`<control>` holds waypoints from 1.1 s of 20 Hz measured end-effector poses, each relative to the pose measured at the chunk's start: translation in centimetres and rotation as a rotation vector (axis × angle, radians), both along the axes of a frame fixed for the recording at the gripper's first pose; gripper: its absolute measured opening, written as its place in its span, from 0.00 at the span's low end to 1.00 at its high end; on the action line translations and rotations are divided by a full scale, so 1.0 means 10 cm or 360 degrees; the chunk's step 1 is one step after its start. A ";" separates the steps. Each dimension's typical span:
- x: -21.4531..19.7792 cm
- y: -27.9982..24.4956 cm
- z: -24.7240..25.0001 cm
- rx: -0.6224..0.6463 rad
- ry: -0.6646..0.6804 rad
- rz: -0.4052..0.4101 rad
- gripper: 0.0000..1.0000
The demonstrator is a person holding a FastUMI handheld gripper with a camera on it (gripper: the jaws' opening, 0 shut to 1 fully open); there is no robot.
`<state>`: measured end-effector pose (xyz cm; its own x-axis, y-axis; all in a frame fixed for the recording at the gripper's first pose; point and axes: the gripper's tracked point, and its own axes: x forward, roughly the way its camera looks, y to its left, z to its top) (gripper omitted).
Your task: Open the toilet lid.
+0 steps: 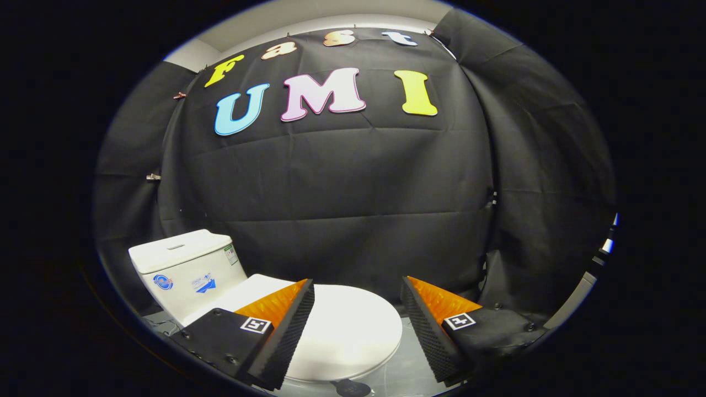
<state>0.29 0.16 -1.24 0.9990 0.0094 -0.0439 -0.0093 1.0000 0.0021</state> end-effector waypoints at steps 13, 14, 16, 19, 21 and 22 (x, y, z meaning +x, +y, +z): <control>0.03 0.00 0.07 0.0029 0.0063 0.0067 0.98; 0.04 0.00 0.03 0.0035 0.0092 0.0081 0.98; 0.01 -0.05 -0.11 0.0035 0.0152 0.0096 0.98; -0.06 -0.21 -0.36 0.0059 0.0251 0.0096 0.98; -0.12 -0.35 -0.58 0.0085 0.0337 0.0067 0.98; -0.16 -0.41 -0.68 0.0114 0.0374 0.0053 0.98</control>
<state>-1.28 -3.97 -8.02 0.9605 0.0537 -0.2731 -0.0332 0.9963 0.0791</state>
